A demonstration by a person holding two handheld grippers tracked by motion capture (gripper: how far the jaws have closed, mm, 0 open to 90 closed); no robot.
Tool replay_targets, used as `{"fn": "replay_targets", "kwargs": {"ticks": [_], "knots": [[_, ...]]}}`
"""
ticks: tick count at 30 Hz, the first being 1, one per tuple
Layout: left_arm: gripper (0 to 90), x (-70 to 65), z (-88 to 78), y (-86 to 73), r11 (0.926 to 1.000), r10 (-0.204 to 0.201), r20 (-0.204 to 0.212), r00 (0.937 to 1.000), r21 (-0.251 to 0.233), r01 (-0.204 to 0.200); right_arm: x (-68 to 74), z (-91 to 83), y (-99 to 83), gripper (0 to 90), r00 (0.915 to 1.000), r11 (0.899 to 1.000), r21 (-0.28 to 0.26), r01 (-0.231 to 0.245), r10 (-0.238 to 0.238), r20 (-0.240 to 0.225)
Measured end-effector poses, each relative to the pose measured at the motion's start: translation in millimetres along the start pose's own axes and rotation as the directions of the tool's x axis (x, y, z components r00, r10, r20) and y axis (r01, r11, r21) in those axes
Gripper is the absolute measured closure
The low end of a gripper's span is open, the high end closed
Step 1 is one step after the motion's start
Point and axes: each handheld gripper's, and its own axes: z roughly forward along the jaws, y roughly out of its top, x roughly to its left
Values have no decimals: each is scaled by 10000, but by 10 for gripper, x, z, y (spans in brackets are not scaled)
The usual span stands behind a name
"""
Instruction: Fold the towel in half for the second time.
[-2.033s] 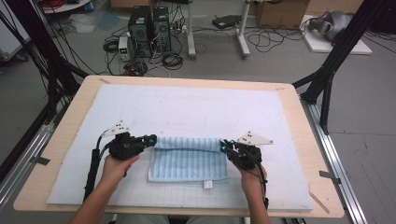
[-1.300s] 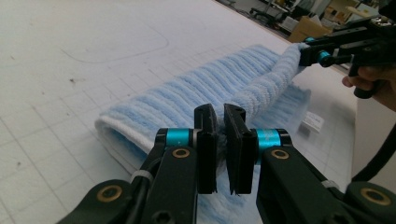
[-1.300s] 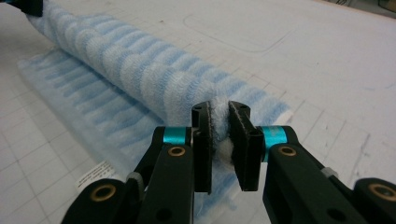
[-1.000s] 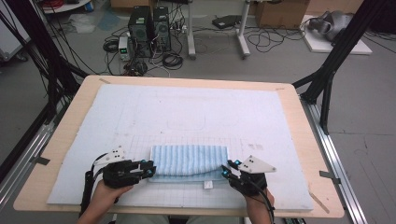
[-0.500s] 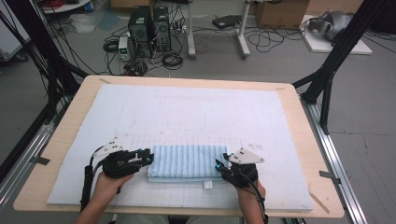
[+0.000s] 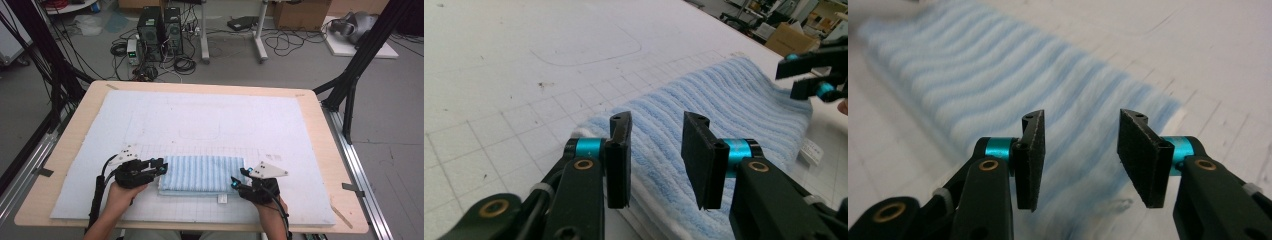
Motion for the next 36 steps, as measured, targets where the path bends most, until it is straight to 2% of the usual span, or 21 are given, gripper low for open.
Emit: {"fn": "replay_targets", "kwargs": {"ticks": [1,4,9,12,14,17,18,21,23,25,27,30,33,36], "knots": [[660,0,18,7,10000,7,-1,10000,43,-7,-31,30,30,560,9999,9999,-10,-163,163,-49],[685,-19,92,27,9996,75,40,10000,286,-76,-92,175,109,611,9999,9995,280,-157,157,10],[712,-2,223,4,9941,-84,-437,9990,1079,131,-156,347,106,646,9985,9942,1031,-303,253,492],[696,-2,253,9,9912,-145,-603,9981,1308,223,-173,339,57,640,9982,9939,1064,-289,231,550],[688,-13,271,13,9885,-48,-681,9977,1507,151,-181,317,38,622,9981,9941,1052,-252,191,592],[659,-31,278,14,9879,154,-685,9975,1548,-46,-192,279,25,545,9983,9957,871,-306,261,517],[636,-32,271,17,9886,180,-629,9979,1502,-84,-191,260,25,518,9984,9961,796,-379,343,460],[517,-33,242,32,9931,235,-536,9983,1157,-171,-202,174,33,396,9978,9985,95,-543,539,378],[443,-32,206,47,9952,494,-455,9977,869,-453,-218,118,40,324,9960,9976,-287,-624,641,619],[366,-33,157,67,9961,783,-663,9947,468,-753,-238,54,43,276,9935,9956,-585,-730,777,828],[297,-13,90,98,9968,786,-866,9931,-42,-793,-260,-16,39,212,9897,9943,-809,-695,789,1191],[174,25,-18,133,9928,967,-1473,9844,-553,-1058,-320,-127,28,166,9818,9926,-1022,-661,829,1708],[174,102,-129,148,9911,942,-1640,9820,-780,-1081,-393,-240,6,121,9734,9914,-1105,-696,917,2101],[174,156,-222,146,9888,1120,-1982,9737,-748,-1289,-449,-353,-41,119,9685,9898,-1255,-671,949,2302]]}}
